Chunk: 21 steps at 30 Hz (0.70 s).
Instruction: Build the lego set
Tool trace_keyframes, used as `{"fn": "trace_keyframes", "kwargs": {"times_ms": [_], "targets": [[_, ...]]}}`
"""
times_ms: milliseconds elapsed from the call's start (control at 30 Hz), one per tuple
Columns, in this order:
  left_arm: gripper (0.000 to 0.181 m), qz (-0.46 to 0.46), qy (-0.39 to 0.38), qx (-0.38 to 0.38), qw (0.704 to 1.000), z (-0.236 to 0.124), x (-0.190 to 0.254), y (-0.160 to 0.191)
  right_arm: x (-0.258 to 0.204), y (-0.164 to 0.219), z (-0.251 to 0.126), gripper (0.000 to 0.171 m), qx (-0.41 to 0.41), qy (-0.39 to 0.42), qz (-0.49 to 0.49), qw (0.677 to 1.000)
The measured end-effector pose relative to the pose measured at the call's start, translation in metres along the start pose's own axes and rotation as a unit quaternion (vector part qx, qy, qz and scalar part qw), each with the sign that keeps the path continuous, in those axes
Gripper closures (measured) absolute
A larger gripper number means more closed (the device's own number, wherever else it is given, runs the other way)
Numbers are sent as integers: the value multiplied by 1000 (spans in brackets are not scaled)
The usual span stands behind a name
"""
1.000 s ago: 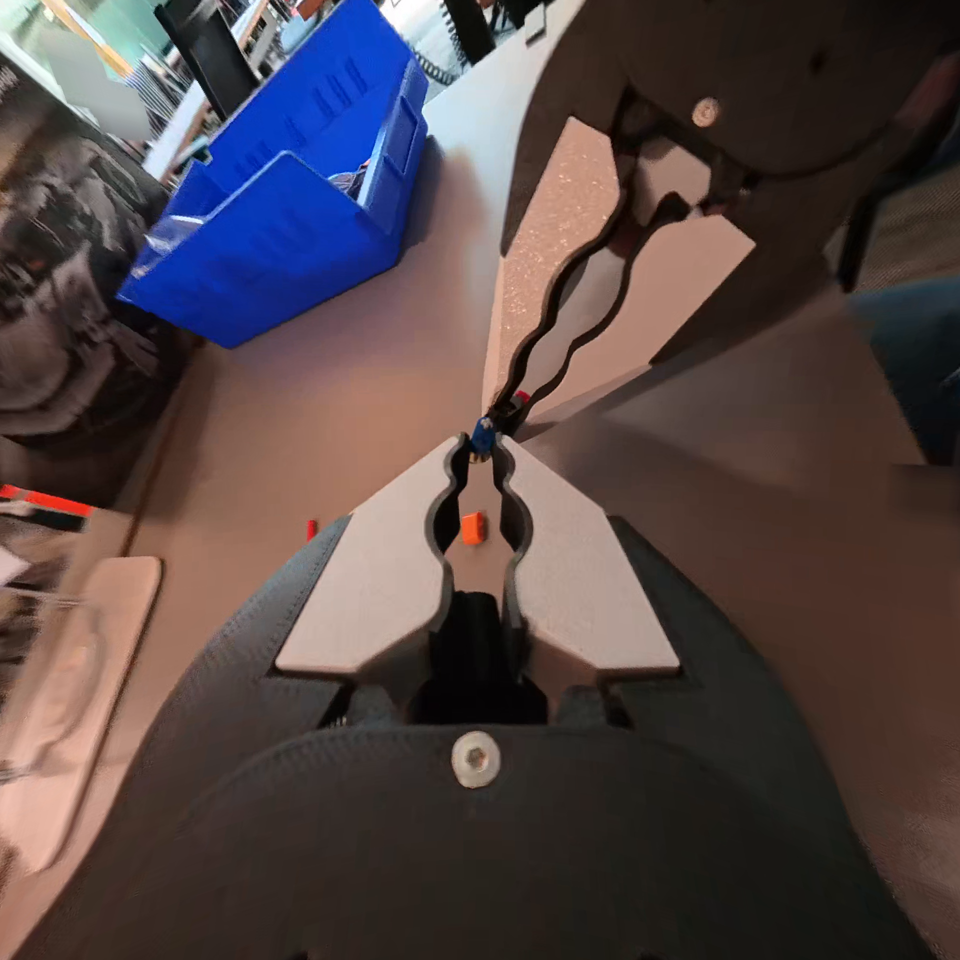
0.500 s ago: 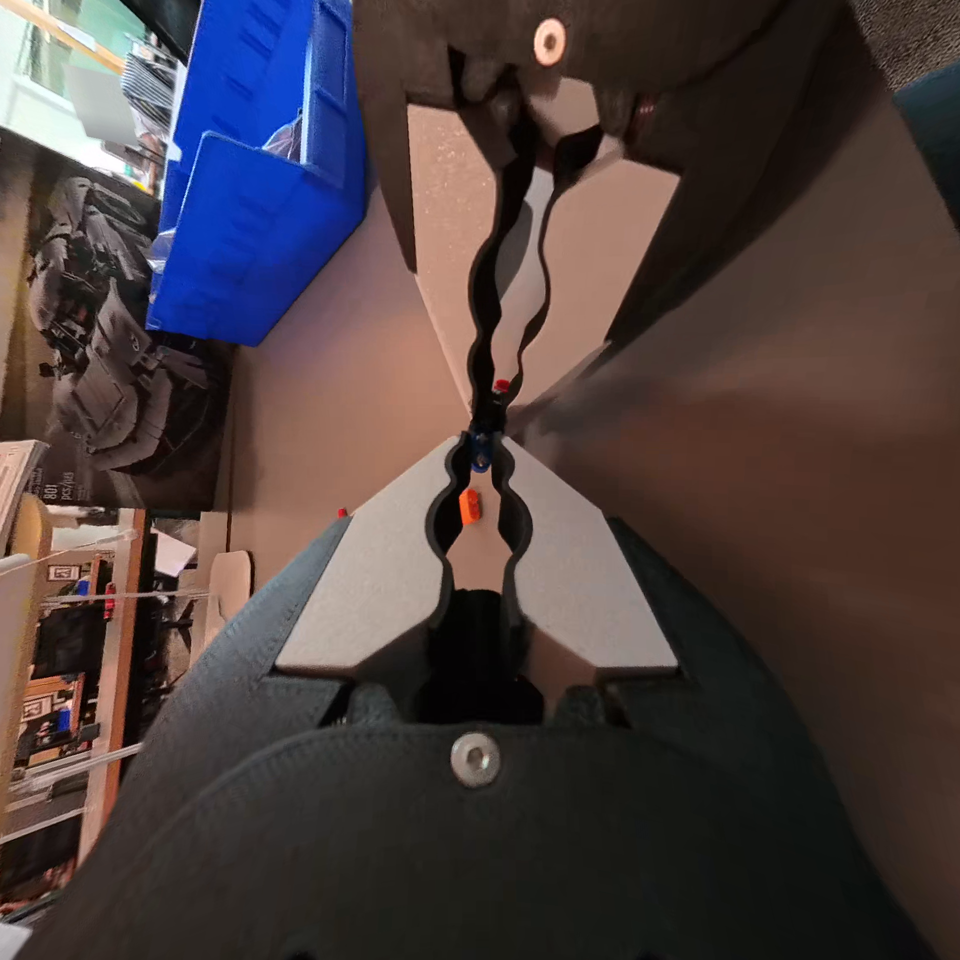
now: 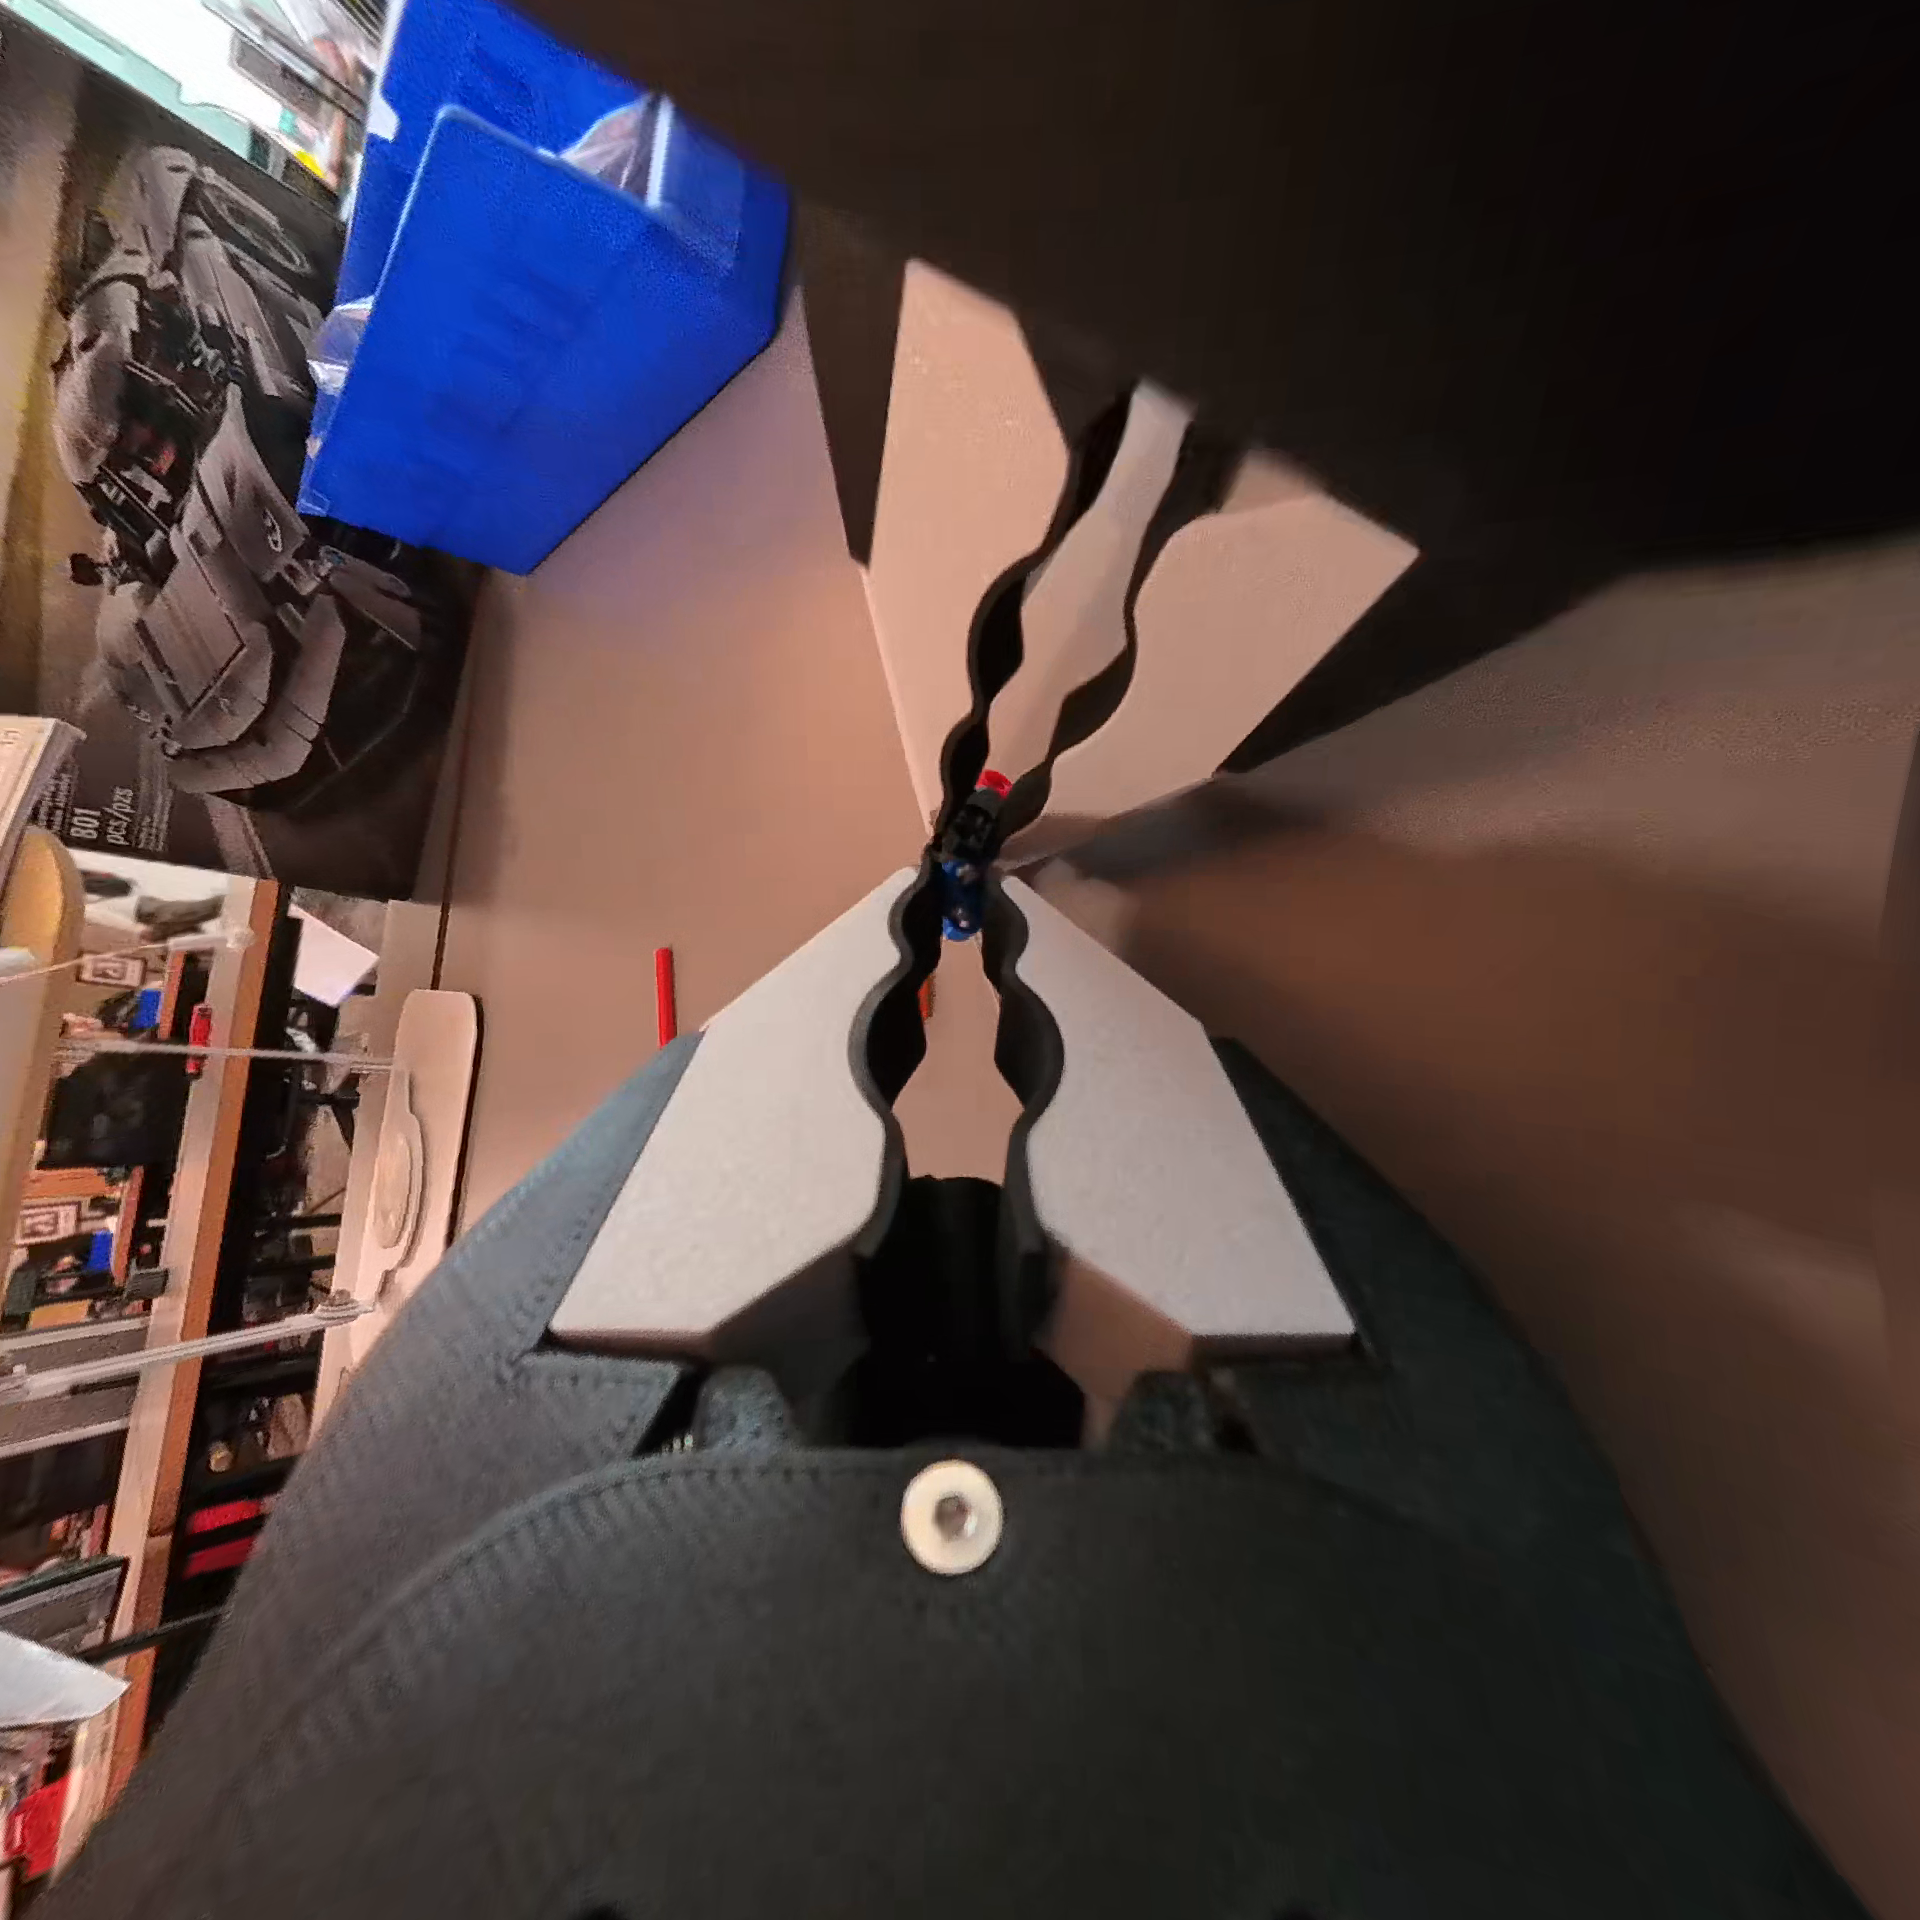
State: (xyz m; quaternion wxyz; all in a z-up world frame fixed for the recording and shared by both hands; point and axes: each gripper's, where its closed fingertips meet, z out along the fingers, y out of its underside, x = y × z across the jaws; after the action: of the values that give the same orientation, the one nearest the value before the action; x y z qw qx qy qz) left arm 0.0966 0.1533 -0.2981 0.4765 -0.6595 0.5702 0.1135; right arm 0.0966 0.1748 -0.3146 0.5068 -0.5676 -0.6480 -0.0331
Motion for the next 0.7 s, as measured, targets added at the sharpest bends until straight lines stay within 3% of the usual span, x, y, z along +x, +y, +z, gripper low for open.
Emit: {"fn": "trace_keyframes", "kwargs": {"times_ms": [167, 367, 500, 700], "targets": [[174, 1, 21, 34, 999, -5, -2, 2, 0, -3, -3, 166, 18, -8, 10, 1000], [174, 29, 46, 66, 996, -8, 3, 0, -9, -7, -10, 167, 48, -77, 35, 995], [174, 49, 42, 65, 996, -8, 6, 6, -10, -4, -18, 145, 64, -149, 73, 984], [174, 109, 36, 86, 990, -7, 14, 3, -9, -17, -20, 135, 96, -272, 166, 943]]}}
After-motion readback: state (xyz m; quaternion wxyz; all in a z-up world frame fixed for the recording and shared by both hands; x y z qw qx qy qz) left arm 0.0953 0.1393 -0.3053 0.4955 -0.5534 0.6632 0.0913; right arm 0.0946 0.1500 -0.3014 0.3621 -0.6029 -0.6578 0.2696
